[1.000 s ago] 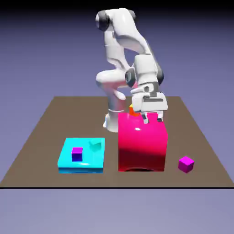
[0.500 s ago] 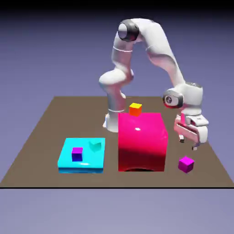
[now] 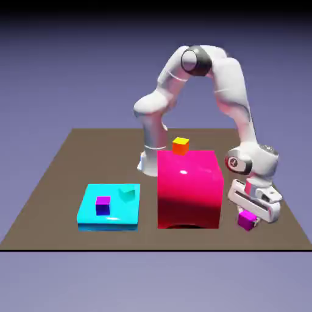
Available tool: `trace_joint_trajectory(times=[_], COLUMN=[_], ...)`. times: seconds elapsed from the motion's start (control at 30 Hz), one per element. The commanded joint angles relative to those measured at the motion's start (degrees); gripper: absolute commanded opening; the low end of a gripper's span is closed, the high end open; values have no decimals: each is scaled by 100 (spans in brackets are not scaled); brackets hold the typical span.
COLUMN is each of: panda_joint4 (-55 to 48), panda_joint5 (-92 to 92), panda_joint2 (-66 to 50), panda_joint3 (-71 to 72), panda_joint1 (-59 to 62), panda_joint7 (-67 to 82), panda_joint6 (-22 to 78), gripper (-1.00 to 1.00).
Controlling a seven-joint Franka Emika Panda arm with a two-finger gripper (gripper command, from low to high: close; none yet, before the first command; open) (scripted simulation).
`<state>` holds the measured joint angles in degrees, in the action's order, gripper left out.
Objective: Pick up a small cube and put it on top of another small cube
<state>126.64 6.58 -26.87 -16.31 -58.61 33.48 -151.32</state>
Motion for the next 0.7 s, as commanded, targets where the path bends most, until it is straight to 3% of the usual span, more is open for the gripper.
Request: trace_joint_trajectory(times=[0.0,0.23,0.6,0.67], panda_joint4=[40,173,1234,1439], panda_joint5=[35,-163,995,1365], panda_joint2=[208,1634,3489,3372], panda_joint3=[-41,-335,-2573,-2988], panda_joint1=[-56,866,3032,3132], panda_joint7=[-16,-676,-669,-386], panda_joint6=[164,746,1560,1550], gripper=[-100,-100,-100,-100])
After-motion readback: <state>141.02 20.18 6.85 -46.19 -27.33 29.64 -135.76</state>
